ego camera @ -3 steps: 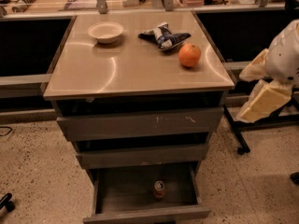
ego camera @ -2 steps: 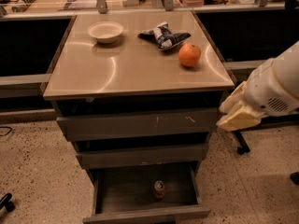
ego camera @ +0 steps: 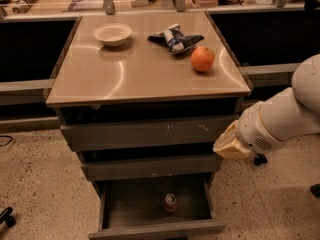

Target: Pick coke can from bottom drawer and place on counter

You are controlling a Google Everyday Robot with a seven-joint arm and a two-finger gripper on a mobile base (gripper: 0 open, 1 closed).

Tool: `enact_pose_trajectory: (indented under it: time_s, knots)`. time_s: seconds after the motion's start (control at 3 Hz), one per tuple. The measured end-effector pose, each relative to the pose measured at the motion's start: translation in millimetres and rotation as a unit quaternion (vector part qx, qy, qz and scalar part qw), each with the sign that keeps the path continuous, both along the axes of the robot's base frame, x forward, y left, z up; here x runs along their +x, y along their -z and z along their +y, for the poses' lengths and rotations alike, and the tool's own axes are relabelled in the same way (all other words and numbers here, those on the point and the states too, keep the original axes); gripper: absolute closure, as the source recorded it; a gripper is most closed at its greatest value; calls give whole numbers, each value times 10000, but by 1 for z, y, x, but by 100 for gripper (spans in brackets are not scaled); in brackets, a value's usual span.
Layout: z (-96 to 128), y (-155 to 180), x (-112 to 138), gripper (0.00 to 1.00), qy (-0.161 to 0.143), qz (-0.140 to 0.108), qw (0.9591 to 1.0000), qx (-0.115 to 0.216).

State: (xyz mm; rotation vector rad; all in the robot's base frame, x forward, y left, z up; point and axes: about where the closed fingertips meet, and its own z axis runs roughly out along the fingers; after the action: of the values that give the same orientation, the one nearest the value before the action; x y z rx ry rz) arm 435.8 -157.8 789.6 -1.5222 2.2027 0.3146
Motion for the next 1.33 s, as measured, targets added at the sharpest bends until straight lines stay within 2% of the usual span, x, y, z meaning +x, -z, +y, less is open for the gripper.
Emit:
enact_pose_trajectory:
  time_s: [0.33, 0.67, 1.0, 1.33]
  knots:
    - [0, 0, 0, 100, -4, 4, 10000, -2]
    - [-16, 31, -3, 100, 105, 82, 9997, -223]
    - [-49, 109, -9, 100, 251, 265, 9990, -244]
    - [-81, 189, -7, 100, 460, 358, 9983, 61]
